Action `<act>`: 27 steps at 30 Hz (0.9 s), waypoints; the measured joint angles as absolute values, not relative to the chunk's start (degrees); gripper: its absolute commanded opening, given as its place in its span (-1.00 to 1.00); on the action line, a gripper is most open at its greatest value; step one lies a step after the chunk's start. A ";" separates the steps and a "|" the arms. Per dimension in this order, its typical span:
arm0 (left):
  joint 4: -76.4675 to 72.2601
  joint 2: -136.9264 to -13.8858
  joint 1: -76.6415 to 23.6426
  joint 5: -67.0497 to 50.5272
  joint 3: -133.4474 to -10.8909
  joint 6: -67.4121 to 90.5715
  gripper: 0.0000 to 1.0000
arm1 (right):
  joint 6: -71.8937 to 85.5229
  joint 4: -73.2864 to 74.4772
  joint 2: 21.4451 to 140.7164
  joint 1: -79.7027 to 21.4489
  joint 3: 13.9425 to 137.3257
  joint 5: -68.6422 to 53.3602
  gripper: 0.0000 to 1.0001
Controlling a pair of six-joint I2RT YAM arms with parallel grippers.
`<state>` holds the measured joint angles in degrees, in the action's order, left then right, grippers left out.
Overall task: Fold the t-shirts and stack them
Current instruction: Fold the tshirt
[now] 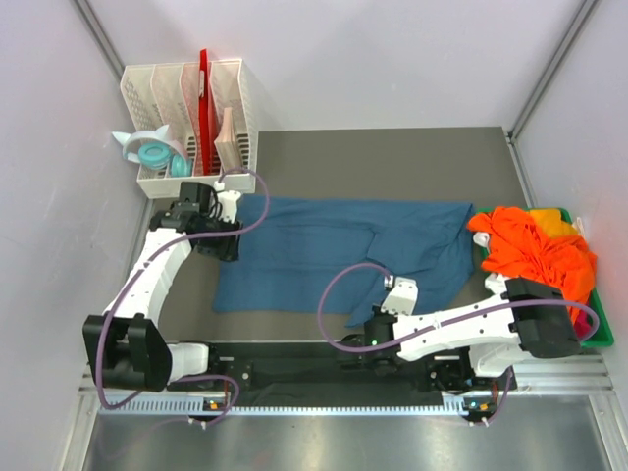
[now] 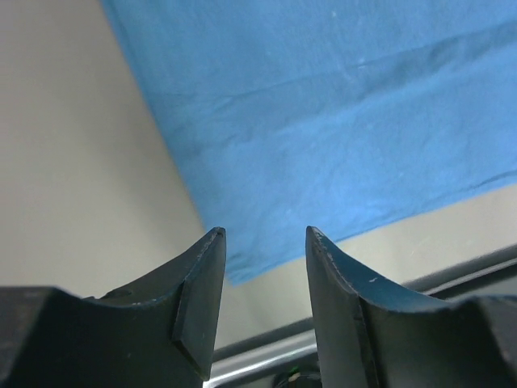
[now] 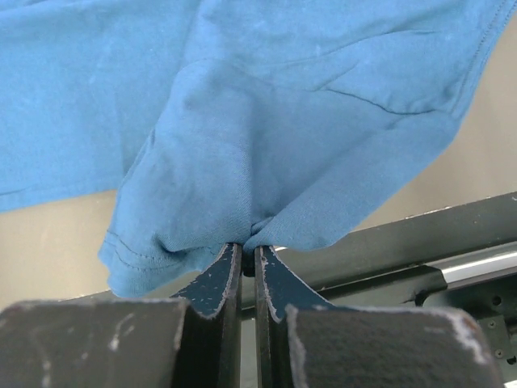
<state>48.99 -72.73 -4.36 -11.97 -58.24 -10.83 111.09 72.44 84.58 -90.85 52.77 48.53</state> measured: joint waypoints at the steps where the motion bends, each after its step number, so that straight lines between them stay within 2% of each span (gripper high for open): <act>1: 50.13 -72.82 -4.19 -11.77 -59.53 -11.86 -0.03 | 111.18 72.36 84.40 -90.85 52.49 48.53 -1.00; 6: 58.63 -76.18 -3.92 -11.40 -66.11 -19.05 -0.06 | 111.22 71.88 83.99 -90.85 51.88 48.42 -1.00; 9: 62.81 -78.98 -3.49 -12.27 -65.25 -21.47 -0.13 | 110.54 70.48 83.92 -90.83 51.03 48.56 -1.00; 11: 64.14 -80.62 -3.11 -13.23 -64.23 -21.61 -0.10 | 109.97 69.60 83.92 -90.59 50.72 48.58 -1.00; 16: 64.97 -87.37 0.67 -16.69 -64.79 -19.57 -0.06 | 106.96 66.76 83.64 -89.62 50.24 48.82 -1.00; 21: 65.14 -94.85 6.48 -22.94 -71.37 -15.81 -0.07 | 104.90 65.32 83.40 -88.84 50.22 49.06 -1.00; 27: 61.91 -97.36 7.73 -26.22 -69.10 -10.20 -0.06 | 103.09 64.25 83.29 -88.16 49.82 49.04 -1.00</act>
<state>61.91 -97.36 7.73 -26.22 -69.10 -10.20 103.09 64.25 83.29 -88.16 49.82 49.04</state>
